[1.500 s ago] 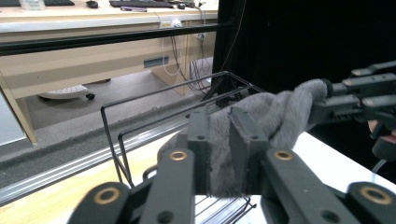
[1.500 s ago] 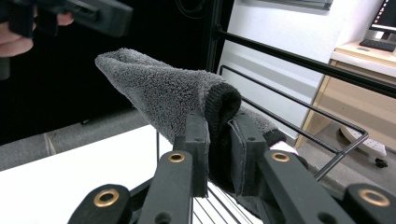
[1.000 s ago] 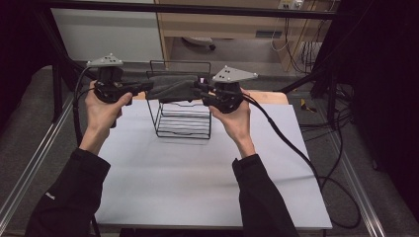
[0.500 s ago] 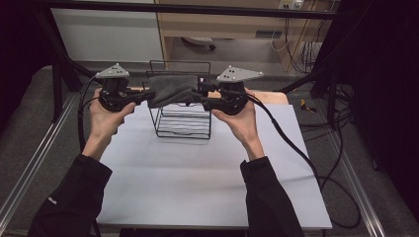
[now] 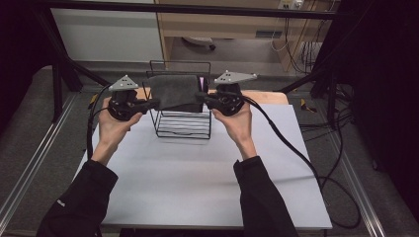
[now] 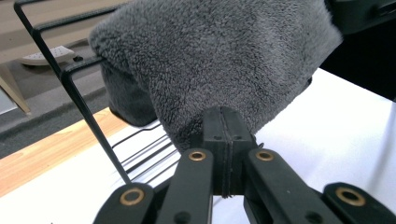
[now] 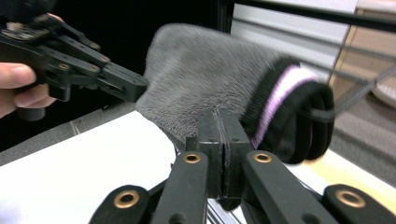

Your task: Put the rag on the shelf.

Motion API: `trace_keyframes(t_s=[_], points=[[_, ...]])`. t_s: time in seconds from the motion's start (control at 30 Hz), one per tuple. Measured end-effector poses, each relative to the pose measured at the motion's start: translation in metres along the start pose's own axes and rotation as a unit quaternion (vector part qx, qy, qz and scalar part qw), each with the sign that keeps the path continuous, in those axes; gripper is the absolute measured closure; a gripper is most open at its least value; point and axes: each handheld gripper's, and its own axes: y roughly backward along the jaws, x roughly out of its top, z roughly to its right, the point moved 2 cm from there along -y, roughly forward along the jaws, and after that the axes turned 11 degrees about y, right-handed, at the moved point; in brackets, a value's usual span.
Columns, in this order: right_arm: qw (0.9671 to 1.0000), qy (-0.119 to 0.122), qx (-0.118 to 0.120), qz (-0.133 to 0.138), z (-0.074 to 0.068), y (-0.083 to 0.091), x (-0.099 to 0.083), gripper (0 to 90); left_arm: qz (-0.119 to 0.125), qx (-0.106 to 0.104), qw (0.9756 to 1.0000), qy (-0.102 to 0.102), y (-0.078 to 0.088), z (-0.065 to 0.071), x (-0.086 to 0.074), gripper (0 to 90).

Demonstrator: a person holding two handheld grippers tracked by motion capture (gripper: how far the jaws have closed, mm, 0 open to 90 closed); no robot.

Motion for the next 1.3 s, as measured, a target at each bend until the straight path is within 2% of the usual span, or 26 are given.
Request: trace_keyframes(t_s=[0.07, 0.3, 0.53, 0.63, 0.8, 0.93, 1.0, 1.1, 1.2, 1.3], points=[[0.9999, -0.010, -0.001, -0.001, 0.002, -0.004, -0.006, 90.0, -0.001, 0.004, 1.0000, 0.002, -0.003, -0.001, -0.002, 89.7], [0.9998, -0.014, -0.013, 0.000, 0.007, -0.015, -0.023, 89.0, 0.006, 0.009, 0.9999, 0.011, -0.011, -0.006, -0.008, 89.6], [0.9997, -0.009, -0.010, 0.019, 0.004, -0.006, -0.021, 81.7, 0.011, 0.000, 0.9998, 0.016, -0.001, -0.006, -0.008, 84.9], [0.9994, -0.011, -0.013, 0.029, 0.003, 0.003, -0.018, 74.2, 0.008, -0.001, 0.9998, 0.018, 0.004, -0.005, -0.008, 79.8], [0.9995, -0.014, -0.013, 0.025, 0.002, 0.017, -0.015, 62.8, -0.008, 0.011, 0.9998, 0.012, 0.009, -0.005, -0.011, 63.4], [0.9994, -0.022, -0.019, 0.019, 0.003, 0.030, -0.012, 47.1, -0.005, 0.008, 0.9998, 0.015, 0.016, -0.007, -0.015, 51.2], [0.9991, -0.026, -0.031, 0.017, 0.003, 0.037, -0.011, 39.8, -0.007, 0.010, 0.9998, 0.018, 0.020, -0.009, -0.016, 47.2], [0.9988, -0.023, -0.042, 0.006, 0.004, 0.046, -0.012, 27.9, -0.013, 0.009, 0.9996, 0.023, 0.026, -0.011, -0.019, 40.6], [0.9986, -0.025, -0.046, 0.007, 0.006, 0.054, -0.015, 20.1, -0.024, 0.017, 0.9994, 0.017, 0.031, -0.011, -0.023, 35.3], [0.9984, -0.029, -0.049, 0.009, 0.008, 0.063, -0.021, 14.3, -0.020, 0.020, 0.9995, 0.015, 0.036, -0.010, -0.028, 29.2]])
